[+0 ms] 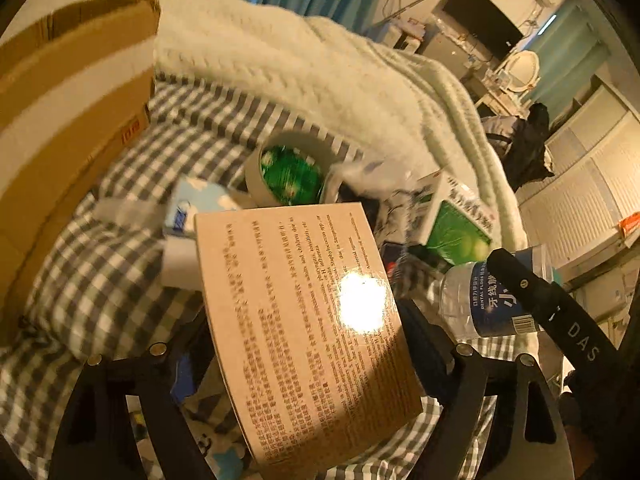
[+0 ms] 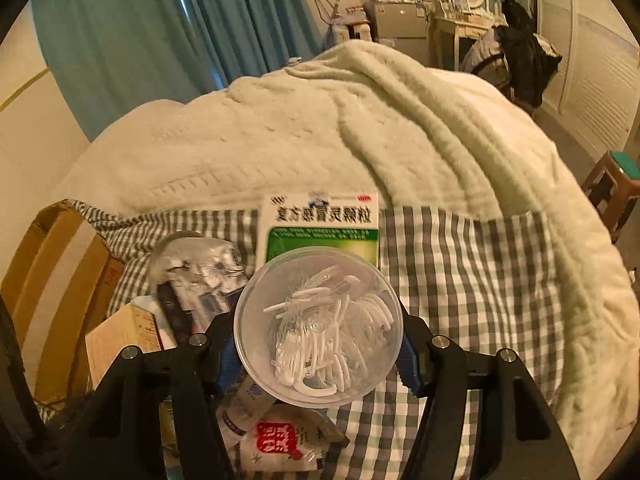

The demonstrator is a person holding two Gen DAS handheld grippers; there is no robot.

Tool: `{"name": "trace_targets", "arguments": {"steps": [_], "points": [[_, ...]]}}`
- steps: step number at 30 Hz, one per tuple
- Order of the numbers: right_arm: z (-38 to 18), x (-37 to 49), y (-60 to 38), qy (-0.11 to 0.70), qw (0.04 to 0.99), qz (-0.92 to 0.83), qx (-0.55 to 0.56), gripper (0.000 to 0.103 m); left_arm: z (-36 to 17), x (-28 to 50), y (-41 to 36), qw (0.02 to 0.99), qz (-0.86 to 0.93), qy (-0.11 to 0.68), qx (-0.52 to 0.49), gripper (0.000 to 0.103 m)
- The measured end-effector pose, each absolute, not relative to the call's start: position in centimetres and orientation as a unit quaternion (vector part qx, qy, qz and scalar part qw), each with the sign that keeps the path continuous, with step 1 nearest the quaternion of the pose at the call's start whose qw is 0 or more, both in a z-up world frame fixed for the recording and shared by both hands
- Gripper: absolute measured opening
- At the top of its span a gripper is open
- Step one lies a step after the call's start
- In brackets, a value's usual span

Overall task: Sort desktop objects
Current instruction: 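Grasp the clear container of floss picks with the right gripper while the left grasps a printed leaflet, then drop the leaflet and floss container into the cardboard box with both grippers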

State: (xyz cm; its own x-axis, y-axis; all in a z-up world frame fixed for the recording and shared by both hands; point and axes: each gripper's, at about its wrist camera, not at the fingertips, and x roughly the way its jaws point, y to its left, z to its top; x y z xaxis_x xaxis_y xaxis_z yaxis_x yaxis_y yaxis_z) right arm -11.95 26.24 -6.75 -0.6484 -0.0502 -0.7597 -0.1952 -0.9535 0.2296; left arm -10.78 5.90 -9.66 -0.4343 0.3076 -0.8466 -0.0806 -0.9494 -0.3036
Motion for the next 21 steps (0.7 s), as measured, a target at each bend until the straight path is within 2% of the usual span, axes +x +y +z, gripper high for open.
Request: {"name": "trace_targets", "arguments": {"steps": [10,21], "points": [[-1.0,-9.9,22.8,0.120,0.040,0.912,-0.390,0.061,-4.8,-9.8,2.7,0.130,0.849,-0.132,-0.495,0.085],[7.2,-9.0,12.7,0.069,-0.015,0.939,-0.336,0.061,4.7,-10.2,-6.4,0.106,0.887,-0.160,-0.420,0.085]]}}
